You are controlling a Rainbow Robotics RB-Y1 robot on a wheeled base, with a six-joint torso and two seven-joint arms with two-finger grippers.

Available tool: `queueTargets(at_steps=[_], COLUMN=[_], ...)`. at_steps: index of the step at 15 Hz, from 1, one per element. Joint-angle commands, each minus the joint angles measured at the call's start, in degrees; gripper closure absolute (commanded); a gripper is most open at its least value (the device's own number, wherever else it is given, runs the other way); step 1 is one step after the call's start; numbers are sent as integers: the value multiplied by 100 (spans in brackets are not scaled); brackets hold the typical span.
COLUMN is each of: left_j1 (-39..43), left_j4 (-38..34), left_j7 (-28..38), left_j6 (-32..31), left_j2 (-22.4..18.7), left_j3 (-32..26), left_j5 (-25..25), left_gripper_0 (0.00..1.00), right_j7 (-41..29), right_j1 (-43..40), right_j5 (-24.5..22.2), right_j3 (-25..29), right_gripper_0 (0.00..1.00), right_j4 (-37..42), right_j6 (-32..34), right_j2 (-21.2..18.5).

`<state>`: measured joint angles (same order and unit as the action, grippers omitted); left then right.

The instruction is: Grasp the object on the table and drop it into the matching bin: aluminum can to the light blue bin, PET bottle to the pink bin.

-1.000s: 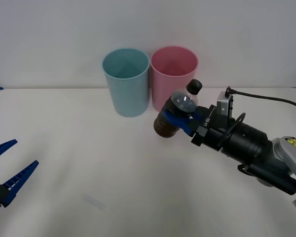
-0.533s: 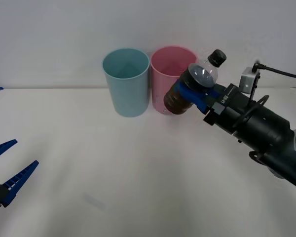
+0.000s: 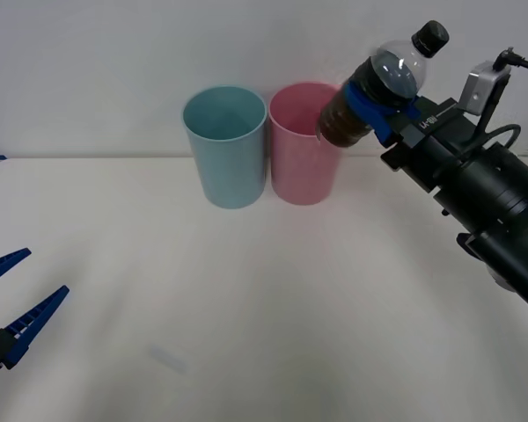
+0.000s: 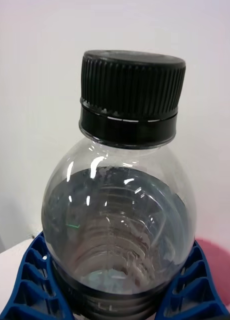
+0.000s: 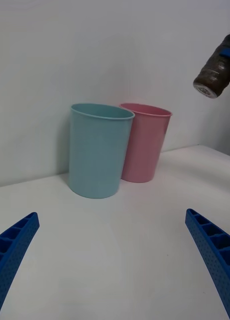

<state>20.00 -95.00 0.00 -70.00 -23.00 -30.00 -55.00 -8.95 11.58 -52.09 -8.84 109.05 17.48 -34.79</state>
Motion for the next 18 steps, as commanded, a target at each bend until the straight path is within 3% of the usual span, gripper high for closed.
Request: queueTargets(at_steps=[1,8,15,18], left_j1=[0,0,0,0], left_j4=[0,0,0,0], left_j7=[0,0,0,0], left_j6=[0,0,0,0], left_j2=[0,0,0,0], left_j3=[0,0,0,0], left_j5=[0,0,0,0], left_gripper_0=[0,0,0,0], right_j7=[-37,33,7,95], right_j1=[284,750,1013,1356], right_j5=[-3,-99,-284,-284], right_j3=[-30,-30,-56,-56], right_gripper_0=[100,100,100,100], right_j4=[-51,-701,-1220,-1782], right_j6=[-385,-816,-719,-245], right_j2=[-125,-529,-476,-265])
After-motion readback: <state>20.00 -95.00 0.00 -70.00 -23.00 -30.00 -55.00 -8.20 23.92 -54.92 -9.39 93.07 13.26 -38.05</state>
